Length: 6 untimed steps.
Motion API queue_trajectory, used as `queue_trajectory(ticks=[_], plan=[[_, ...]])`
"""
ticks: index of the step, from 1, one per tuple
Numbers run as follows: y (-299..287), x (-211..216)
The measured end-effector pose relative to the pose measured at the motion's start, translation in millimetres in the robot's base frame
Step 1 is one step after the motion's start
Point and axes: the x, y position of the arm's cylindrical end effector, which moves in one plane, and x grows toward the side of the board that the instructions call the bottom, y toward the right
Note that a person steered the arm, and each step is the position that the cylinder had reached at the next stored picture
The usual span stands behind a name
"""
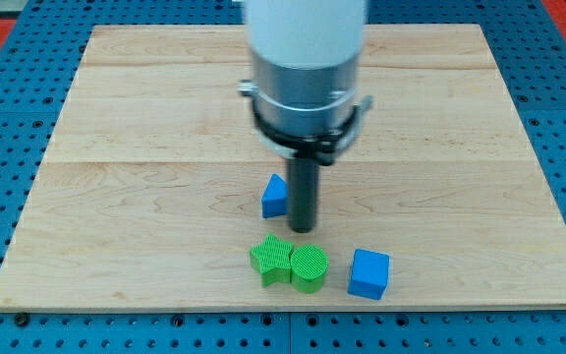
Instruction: Place the blue triangle top left to the green star
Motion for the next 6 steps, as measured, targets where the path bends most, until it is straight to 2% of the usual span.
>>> queue_trajectory(ticks=[1,2,3,4,5,6], plan=[[17,-18],[-45,-30],[-81,-61],[-76,-69],[-48,-63],[-9,-77]])
